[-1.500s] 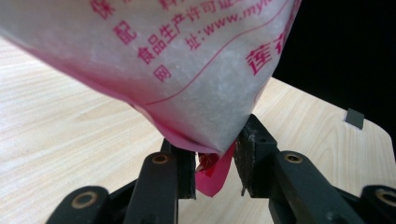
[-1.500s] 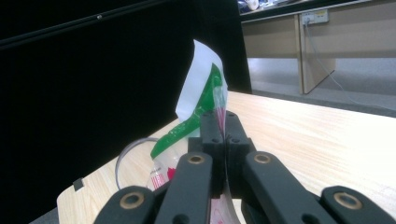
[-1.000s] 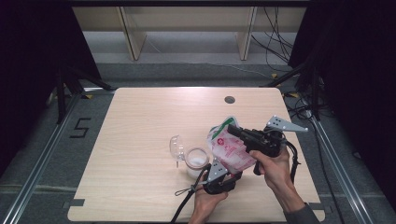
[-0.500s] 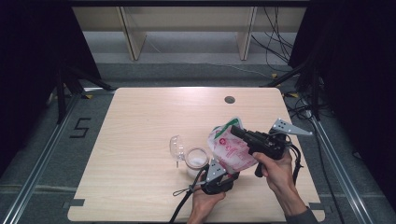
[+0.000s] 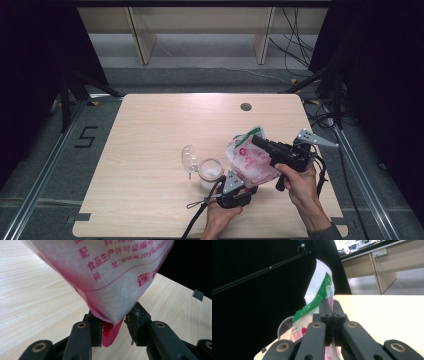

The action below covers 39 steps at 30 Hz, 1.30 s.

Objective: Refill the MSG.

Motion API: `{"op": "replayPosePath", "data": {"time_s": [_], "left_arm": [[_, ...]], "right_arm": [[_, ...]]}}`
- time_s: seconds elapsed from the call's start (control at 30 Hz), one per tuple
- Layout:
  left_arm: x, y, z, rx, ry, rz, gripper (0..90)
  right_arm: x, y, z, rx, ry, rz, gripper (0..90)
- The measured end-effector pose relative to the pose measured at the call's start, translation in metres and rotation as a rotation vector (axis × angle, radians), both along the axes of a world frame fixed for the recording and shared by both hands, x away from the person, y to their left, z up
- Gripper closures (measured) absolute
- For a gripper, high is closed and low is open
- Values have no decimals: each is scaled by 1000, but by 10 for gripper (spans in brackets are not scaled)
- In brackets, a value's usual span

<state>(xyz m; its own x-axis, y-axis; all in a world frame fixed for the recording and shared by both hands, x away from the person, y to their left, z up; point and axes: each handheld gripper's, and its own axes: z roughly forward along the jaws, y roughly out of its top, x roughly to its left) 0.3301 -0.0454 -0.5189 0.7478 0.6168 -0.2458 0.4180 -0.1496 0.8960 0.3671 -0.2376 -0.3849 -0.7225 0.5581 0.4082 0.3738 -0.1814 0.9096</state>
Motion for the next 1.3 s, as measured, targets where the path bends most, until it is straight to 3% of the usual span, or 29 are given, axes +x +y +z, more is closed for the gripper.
{"op": "replayPosePath", "data": {"time_s": [0.13,0.27,0.3,0.43,0.47,0.67,0.7,0.73,0.77,0.8,0.87,0.9,0.97,1.0,1.03,1.07,1.1,1.13,1.17,1.2,1.23,1.27,1.3], "left_arm": [[-1,0,0,8,1,-7,632],[-3,-2,1,24,-11,3,627],[-3,-2,1,21,-6,4,622],[-4,-3,1,25,-8,22,588],[-4,-2,2,51,-18,15,582],[-4,3,8,60,-37,49,547],[-3,5,9,62,-53,31,552],[-3,5,10,41,-37,43,557],[-3,7,11,49,-32,39,557],[-2,8,12,50,-52,31,557],[-3,9,13,41,-36,40,555],[-3,10,14,48,-59,30,554],[-5,10,16,37,-49,41,551],[-6,12,18,45,-62,30,549],[-7,13,19,47,-67,29,547],[-9,12,19,20,-51,38,546],[-7,15,21,37,-97,13,544],[-6,18,22,55,-115,-5,540],[-8,18,23,35,-98,8,534],[-8,20,24,48,-113,-12,530],[-12,21,26,34,-91,-1,523],[-14,23,28,51,-89,2,520],[-16,24,30,42,-88,0,519]], "right_arm": [[-1,-1,-1,32,42,-4,900],[1,-5,-2,22,25,-15,900],[0,-5,-2,40,55,-14,900],[2,-10,-3,44,42,-32,900],[2,-11,-3,49,39,-26,900],[4,-13,-11,9,63,-47,900],[5,-14,-14,6,67,-54,900],[7,-16,-18,5,71,-52,900],[6,-18,-20,20,99,-72,900],[9,-22,-22,27,75,-75,900],[8,-26,-20,0,57,-85,900],[7,-27,-21,-1,52,-80,900],[4,-30,-21,11,63,-82,900],[4,-33,-21,0,50,-78,900],[3,-34,-22,14,67,-81,900],[2,-37,-23,8,53,-85,900],[0,-39,-23,21,66,-83,900],[-2,-41,-24,33,69,-85,900],[-2,-45,-25,23,59,-86,900],[-4,-47,-25,29,68,-92,900],[-5,-50,-26,37,67,-93,900],[-8,-52,-26,47,96,-102,900],[-8,-56,-28,41,69,-103,900]]}}
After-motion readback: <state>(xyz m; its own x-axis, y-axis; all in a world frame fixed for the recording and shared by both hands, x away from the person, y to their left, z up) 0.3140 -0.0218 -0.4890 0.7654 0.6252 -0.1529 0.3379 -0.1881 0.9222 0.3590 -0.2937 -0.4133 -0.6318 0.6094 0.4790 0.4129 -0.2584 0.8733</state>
